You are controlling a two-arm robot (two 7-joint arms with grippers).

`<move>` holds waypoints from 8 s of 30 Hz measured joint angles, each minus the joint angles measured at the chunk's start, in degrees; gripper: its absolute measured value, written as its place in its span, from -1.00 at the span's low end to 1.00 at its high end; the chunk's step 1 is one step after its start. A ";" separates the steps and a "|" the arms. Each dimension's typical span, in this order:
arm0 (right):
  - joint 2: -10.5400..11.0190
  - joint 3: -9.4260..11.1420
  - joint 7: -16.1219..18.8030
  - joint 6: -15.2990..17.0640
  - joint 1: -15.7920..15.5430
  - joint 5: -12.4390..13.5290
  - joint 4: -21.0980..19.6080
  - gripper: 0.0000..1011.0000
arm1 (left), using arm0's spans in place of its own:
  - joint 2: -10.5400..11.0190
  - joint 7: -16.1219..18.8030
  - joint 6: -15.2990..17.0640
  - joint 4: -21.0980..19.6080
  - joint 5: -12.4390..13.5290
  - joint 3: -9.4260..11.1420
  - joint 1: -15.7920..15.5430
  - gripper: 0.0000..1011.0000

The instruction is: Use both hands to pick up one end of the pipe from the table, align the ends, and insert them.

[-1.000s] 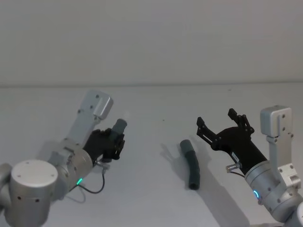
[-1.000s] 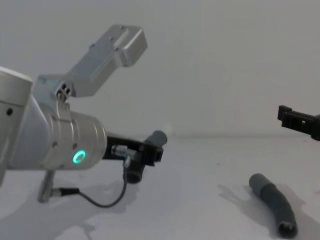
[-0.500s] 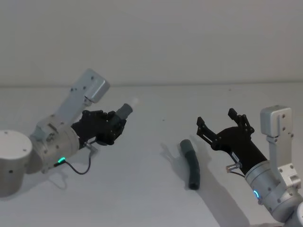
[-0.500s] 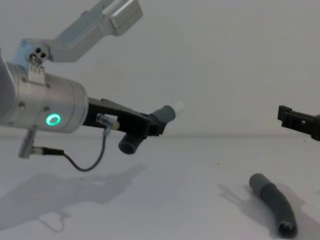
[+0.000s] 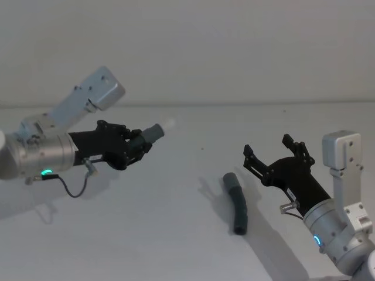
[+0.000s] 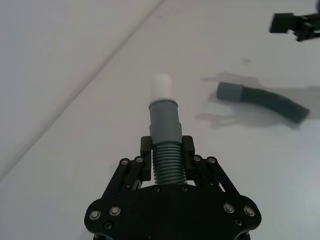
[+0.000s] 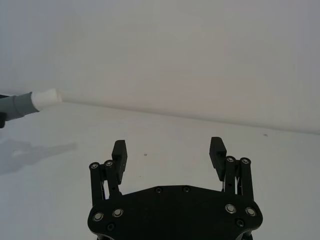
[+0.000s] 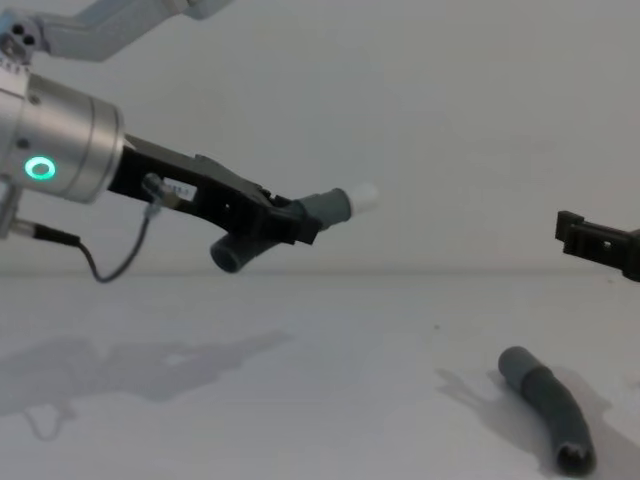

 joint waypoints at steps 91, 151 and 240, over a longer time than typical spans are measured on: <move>-2.53 -4.65 -4.87 35.82 1.27 -2.04 -16.31 0.99 | 6.62 -34.25 -12.11 20.19 -3.87 11.90 -19.29 -0.36; -7.01 -3.62 -6.13 44.16 5.08 -4.36 -6.10 0.99 | 6.62 -34.27 -12.11 20.19 -3.86 11.90 -19.29 -0.36; -3.62 -4.37 7.67 34.82 7.99 -6.12 -1.09 -1.00 | 6.62 -34.26 -12.11 20.18 -3.87 11.90 -19.29 -0.36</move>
